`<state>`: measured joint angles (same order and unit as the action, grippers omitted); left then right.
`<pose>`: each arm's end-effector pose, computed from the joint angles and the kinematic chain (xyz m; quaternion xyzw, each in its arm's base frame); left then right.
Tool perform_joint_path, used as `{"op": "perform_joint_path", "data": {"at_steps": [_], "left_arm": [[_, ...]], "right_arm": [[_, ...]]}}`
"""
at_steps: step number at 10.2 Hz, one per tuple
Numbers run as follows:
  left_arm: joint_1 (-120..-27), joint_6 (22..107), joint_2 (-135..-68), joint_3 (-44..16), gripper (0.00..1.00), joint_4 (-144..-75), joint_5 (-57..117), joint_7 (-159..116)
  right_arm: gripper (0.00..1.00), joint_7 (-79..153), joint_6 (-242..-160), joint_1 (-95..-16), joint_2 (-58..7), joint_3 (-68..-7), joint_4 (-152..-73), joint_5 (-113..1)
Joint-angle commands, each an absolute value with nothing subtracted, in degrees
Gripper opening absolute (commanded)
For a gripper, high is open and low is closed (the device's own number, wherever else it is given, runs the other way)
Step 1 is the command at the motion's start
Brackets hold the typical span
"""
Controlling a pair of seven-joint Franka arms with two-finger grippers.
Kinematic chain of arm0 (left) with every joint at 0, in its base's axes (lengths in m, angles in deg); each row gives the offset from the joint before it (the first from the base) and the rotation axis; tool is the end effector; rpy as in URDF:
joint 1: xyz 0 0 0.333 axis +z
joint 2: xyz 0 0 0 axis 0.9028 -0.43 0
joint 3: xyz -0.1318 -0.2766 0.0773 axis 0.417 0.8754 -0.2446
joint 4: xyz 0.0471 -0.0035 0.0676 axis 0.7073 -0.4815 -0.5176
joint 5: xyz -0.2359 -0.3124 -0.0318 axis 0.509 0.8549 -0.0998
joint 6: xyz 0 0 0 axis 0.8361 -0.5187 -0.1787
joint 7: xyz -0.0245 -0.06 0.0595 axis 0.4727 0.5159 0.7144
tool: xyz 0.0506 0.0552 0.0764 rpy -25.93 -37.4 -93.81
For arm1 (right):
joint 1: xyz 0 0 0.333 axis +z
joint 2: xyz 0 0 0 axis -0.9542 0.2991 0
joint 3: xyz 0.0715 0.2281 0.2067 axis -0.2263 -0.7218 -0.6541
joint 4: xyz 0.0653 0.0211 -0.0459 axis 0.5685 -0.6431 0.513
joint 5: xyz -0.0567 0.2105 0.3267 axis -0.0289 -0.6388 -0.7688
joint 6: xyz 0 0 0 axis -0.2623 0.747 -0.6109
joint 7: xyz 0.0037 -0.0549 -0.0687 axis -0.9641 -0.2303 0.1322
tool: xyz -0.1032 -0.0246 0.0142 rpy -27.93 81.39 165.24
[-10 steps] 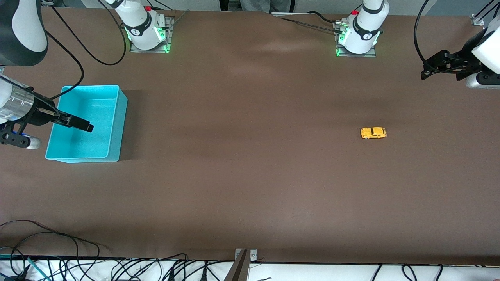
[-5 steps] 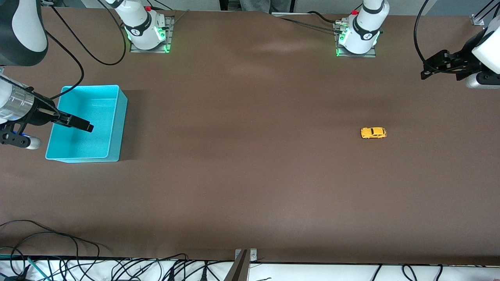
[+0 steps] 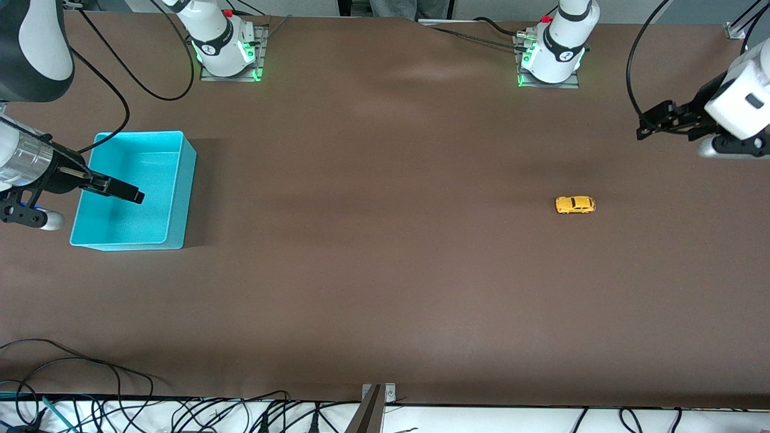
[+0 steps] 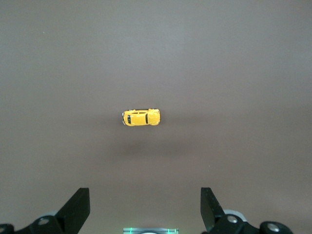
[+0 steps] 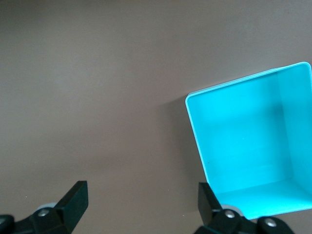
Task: Wind up and store yellow beetle car
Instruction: 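Lower the left gripper over the yellow toy car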
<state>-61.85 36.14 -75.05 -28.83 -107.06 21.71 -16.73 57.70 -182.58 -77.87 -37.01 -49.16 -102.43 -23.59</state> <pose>0.5414 -0.0087 0.5716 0.9976 0.0090 -0.0684 0.0042 0.6201 0.0137 0.5234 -0.9896 0.1315 0.0394 0.0423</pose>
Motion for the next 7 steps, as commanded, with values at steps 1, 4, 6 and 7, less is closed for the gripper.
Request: {"op": "perform_joint_path", "data": {"at_steps": [1, 4, 6, 7], "left_arm": [[-61.45, 42.69, -73.03, -28.92, 1.00, -112.91, 18.73, -16.21], [-61.02, 45.60, -72.77, -29.89, 1.00, -117.21, 18.36, -16.30], [-60.14, 53.48, -72.77, -30.59, 1.00, -123.78, 18.63, -16.29], [-60.22, 55.61, -72.77, -30.59, 1.00, -126.43, 18.63, -16.38]], "right_arm": [[1.00, 57.39, -182.39, -78.31, -36.85, -49.47, -101.67, -23.49], [1.00, 57.31, -182.30, -78.39, -36.85, -49.47, -101.67, -23.49], [1.00, 57.48, -181.86, -78.39, -36.85, -49.47, -101.76, -23.49], [1.00, 57.48, -181.86, -78.39, -36.85, -49.47, -101.76, -23.49]]}}
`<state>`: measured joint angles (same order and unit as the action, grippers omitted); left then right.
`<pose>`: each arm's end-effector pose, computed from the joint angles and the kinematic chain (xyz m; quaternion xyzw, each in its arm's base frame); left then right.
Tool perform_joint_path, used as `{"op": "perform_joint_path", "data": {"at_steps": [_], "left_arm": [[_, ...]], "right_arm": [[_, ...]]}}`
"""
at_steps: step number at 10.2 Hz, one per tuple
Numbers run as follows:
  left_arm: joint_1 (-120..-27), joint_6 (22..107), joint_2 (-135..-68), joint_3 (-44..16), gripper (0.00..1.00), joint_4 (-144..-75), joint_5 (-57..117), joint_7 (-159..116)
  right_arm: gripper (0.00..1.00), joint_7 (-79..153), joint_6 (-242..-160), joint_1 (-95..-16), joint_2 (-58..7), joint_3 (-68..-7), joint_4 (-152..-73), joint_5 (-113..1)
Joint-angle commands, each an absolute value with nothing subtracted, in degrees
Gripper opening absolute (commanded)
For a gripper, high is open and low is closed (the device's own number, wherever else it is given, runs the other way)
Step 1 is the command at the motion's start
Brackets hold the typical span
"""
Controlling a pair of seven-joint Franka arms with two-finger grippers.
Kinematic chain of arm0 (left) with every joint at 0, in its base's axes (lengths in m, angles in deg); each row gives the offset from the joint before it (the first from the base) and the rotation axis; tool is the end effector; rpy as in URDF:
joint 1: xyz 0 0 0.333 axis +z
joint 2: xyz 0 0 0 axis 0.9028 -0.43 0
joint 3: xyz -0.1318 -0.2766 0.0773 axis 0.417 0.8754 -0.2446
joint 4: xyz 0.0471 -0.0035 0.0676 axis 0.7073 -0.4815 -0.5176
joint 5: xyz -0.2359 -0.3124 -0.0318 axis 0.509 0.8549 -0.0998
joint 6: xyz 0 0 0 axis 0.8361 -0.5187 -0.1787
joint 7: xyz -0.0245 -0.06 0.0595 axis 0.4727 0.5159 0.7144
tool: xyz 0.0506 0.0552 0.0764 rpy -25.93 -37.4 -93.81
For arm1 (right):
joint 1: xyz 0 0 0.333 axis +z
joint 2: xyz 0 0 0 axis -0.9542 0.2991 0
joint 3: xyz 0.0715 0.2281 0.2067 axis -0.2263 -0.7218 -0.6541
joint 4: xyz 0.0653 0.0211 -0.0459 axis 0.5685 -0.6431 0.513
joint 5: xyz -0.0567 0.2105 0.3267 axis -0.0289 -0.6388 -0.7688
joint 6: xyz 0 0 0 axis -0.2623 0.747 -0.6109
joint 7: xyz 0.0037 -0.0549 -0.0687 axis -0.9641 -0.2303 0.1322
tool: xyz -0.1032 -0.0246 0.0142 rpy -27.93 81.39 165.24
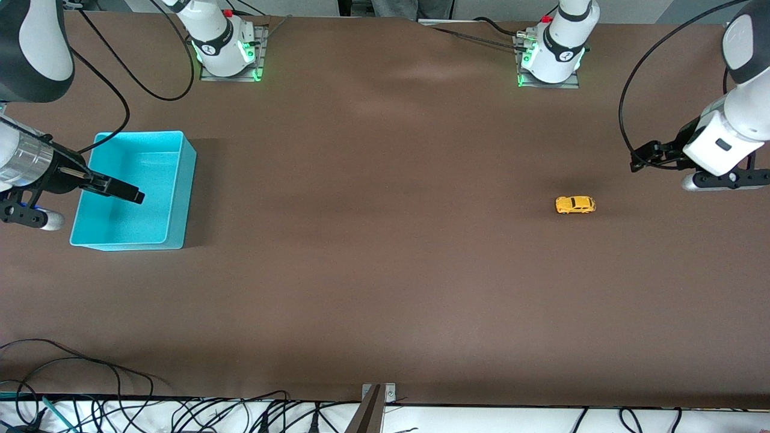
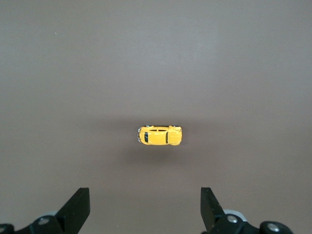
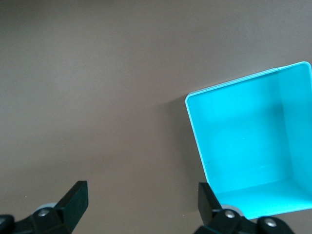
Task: Wind up and store yellow beetle car
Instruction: 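Lower the left gripper over the yellow toy car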
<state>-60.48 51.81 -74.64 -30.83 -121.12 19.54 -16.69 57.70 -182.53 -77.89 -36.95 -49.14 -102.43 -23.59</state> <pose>0.5409 0.0267 0.4815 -0.9981 -0.0340 0.0508 0.0121 0.6202 0.0133 0.5226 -0.9896 0.1318 0.0403 0.0422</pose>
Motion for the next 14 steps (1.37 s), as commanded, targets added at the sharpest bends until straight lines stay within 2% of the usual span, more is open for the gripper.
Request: {"op": "perform_joint_path", "data": {"at_steps": [1, 4, 7, 10, 14], "left_arm": [[-60.14, 57.64, -72.77, -30.59, 1.00, -128.37, 19.06, -16.30], [-60.05, 71.05, -72.85, -31.82, 1.00, -137.23, 19.07, -14.81], [-60.13, 76.89, -74.51, -32.09, 1.00, -140.78, 18.98, -14.01], [-60.05, 87.52, -76.54, -32.17, 1.00, -147.35, 19.06, -1.59], [-59.61, 88.15, -78.74, -32.26, 1.00, -148.52, 18.89, 22.39]], "right_arm": [[1.00, 57.48, -181.95, -78.39, -36.85, -49.47, -101.67, -23.41], [1.00, 57.83, -181.86, -78.04, -36.93, -49.56, -101.67, -23.41], [1.00, 58.10, -182.04, -77.87, -36.85, -49.65, -101.67, -23.14], [1.00, 58.71, -180.82, -77.96, -36.32, -49.65, -102.72, -23.06], [1.00, 59.33, -180.89, -77.87, -36.06, -49.65, -102.81, -23.06]]}}
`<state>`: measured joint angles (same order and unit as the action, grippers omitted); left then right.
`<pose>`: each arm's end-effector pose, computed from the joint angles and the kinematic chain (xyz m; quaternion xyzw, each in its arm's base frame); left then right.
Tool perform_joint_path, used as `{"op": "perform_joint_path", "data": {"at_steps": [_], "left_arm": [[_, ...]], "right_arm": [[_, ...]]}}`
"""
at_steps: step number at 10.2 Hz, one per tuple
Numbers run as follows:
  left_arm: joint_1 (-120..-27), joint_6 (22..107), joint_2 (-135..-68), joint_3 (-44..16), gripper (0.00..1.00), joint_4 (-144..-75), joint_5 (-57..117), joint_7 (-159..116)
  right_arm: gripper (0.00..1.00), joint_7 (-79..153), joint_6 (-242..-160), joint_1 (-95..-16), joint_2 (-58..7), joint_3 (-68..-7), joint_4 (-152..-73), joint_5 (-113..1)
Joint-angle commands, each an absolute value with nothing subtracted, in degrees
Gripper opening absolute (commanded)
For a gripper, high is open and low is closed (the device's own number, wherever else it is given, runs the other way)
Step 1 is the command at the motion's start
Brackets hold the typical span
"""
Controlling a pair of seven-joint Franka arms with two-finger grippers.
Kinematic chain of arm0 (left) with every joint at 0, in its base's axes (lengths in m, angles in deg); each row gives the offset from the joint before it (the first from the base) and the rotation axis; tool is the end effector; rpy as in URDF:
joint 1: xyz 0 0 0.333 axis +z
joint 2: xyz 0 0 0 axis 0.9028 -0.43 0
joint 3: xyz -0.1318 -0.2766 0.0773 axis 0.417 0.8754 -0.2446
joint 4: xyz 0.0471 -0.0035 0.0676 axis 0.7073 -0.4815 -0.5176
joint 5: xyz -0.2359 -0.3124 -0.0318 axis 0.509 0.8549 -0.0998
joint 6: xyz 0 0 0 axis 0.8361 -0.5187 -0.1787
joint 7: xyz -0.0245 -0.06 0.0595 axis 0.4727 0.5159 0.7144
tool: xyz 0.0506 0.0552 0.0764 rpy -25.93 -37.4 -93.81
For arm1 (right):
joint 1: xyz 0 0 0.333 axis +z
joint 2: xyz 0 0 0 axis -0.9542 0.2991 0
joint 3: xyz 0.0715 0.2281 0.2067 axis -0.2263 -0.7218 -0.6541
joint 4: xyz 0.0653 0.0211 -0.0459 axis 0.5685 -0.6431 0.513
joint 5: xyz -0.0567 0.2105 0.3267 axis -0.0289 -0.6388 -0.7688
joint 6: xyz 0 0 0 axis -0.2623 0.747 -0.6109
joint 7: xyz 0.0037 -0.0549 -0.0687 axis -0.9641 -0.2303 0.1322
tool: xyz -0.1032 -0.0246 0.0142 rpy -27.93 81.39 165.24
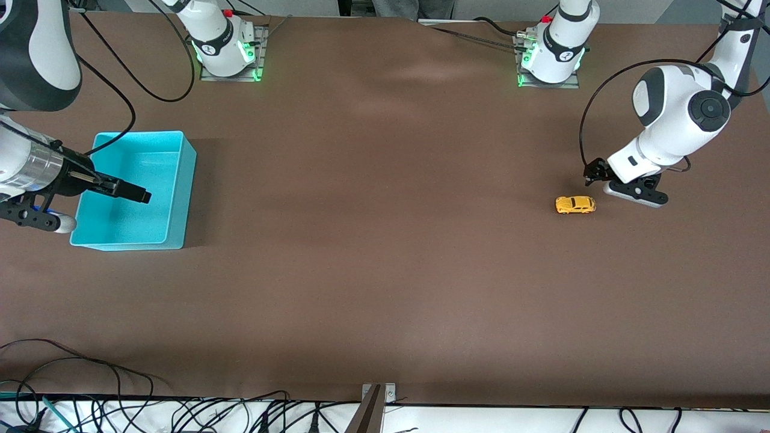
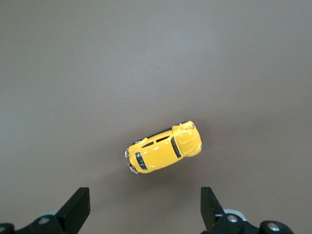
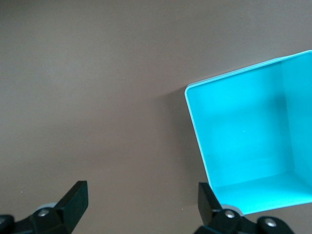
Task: Wind up and store yellow beetle car
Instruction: 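Lower the left gripper over the yellow toy car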
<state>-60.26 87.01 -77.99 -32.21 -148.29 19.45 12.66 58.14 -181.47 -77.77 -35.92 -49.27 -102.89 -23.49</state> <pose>0.4865 0.0360 0.2930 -0.9770 0.2130 0.0119 0.0057 0.6204 0.0156 0.5064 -0.9883 0.1333 0.0625 0.0390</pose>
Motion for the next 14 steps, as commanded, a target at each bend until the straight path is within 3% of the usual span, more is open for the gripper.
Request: {"op": "perform_joint_path", "data": {"at_steps": [1, 8, 14], "left_arm": [[-59.52, 89.03, -79.61, -32.44, 1.00, -148.52, 18.98, 29.86], [-59.87, 98.43, -87.69, -32.53, 1.00, -148.43, 18.36, 71.46], [-60.31, 103.71, -92.98, -32.53, 0.94, -148.16, 18.98, 77.13]], "right_arm": [[1.00, 59.24, -180.89, -77.87, -35.88, -49.65, -102.81, -22.97], [1.00, 59.07, -181.95, -77.87, -35.09, -49.82, -102.37, -19.36], [1.00, 58.45, -183.53, -77.78, -34.83, -49.82, -102.72, -19.36]]}}
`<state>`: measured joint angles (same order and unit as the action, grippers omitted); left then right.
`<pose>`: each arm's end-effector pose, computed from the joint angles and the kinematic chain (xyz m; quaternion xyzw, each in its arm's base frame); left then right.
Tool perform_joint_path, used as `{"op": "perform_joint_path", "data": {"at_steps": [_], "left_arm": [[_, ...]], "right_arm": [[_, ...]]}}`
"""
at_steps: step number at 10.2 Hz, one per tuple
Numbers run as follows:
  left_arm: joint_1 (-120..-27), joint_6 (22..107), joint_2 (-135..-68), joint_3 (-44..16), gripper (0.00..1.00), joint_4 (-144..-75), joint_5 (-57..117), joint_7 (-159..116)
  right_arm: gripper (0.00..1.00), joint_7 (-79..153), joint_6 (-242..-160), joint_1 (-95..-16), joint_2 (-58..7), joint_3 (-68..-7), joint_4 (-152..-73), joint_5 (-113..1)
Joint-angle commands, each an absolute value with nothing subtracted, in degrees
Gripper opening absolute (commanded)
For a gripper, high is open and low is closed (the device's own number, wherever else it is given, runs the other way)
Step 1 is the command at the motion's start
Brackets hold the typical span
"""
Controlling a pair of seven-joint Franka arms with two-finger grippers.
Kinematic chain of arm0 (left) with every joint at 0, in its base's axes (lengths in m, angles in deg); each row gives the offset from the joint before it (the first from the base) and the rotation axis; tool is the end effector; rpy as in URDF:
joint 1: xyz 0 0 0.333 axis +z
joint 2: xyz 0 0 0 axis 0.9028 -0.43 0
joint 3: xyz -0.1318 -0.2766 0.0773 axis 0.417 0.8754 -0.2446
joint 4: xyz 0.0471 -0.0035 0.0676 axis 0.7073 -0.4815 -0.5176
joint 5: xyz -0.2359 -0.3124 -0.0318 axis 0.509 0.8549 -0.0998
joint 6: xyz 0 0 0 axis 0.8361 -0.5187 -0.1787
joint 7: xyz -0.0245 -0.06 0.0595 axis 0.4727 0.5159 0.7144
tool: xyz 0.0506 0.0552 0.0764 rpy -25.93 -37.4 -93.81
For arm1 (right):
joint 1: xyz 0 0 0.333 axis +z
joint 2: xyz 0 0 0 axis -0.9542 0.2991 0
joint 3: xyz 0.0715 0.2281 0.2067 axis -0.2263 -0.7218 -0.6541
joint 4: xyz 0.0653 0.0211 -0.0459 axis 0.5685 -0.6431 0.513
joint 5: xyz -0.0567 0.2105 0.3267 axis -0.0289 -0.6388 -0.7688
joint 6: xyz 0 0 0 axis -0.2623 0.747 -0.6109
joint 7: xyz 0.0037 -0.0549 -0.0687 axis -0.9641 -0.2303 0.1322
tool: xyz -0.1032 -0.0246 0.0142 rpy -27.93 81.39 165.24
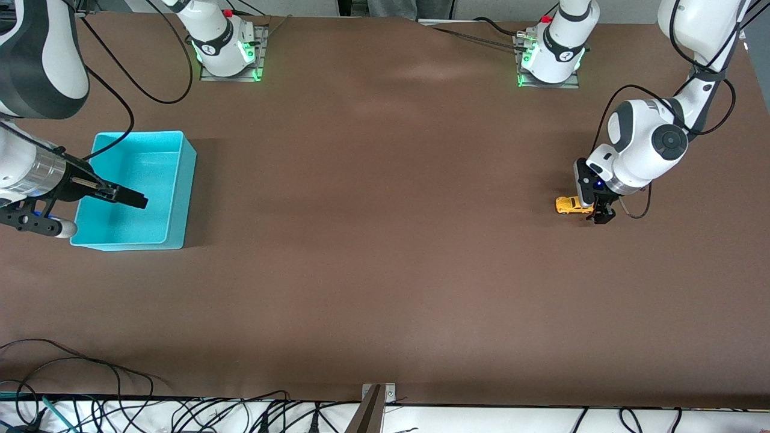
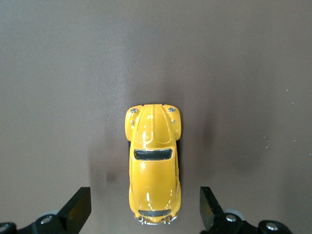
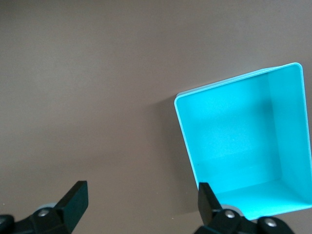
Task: Wind up and store yellow beetle car
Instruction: 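Close the left gripper around the yellow car's body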
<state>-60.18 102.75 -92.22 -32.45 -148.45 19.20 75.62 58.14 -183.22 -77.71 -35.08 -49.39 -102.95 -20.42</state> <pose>0.4926 0.0381 0.1935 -0.7212 0.6927 0.0040 0.0063 0.6263 0.0120 0.4988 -0.9903 0.1282 0.0513 0.0149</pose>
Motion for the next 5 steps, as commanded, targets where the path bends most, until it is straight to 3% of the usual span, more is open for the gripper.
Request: {"op": "perform_joint_path", "data": {"at_steps": [1, 4, 5], "left_arm": [[-60.57, 103.71, -92.89, -32.44, 0.79, -148.16, 18.54, 77.22], [-61.19, 103.71, -92.81, -32.44, 0.09, -148.16, 18.36, 77.48], [-61.45, 103.71, -92.63, -32.44, 0.00, -147.99, 18.36, 77.48]], "right_arm": [[1.00, 58.45, -183.62, -77.78, -34.74, -49.82, -102.72, -19.36], [1.00, 58.54, -183.62, -77.78, -34.65, -49.74, -102.72, -19.28], [1.00, 58.54, -183.70, -77.78, -34.65, -49.82, -102.72, -19.36]]}}
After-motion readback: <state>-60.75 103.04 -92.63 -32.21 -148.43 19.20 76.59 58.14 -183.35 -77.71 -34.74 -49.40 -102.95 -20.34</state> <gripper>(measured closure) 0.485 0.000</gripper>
